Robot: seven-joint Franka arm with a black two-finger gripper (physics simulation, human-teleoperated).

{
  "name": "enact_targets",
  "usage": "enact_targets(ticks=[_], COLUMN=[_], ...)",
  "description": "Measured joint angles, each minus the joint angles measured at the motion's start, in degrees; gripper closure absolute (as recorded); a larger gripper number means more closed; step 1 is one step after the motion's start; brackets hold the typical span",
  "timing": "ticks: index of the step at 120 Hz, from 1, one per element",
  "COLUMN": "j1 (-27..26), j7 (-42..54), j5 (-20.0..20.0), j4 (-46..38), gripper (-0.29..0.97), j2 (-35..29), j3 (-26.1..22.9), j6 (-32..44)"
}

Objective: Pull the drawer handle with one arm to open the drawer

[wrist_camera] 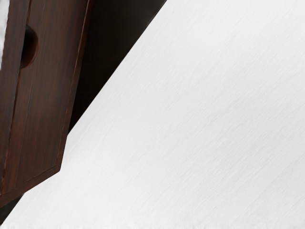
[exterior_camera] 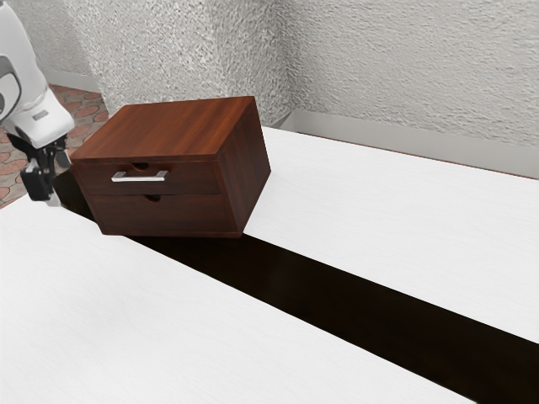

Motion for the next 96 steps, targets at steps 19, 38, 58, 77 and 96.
enact_targets(ticks=[19,38,58,77,96], j1=[0.18,-0.04,-0.09,-0.48,0.05], j7=[-0.16,-0.23,-0.26,-0.27,-0.24], j5=[1.68,2.16,2.26,2.03,1.98], j4=[-0.22,-0.22,-1.15,-1.80,-2.80], gripper=[0.00,0.00,0.00,0.00,0.00], j2=[0.08,1.01,2.28,3.15,3.85], j3=[1.28,1.81,2.15,2.22,2.25], j6=[3.05,5.77,8.15,10.61,12.52])
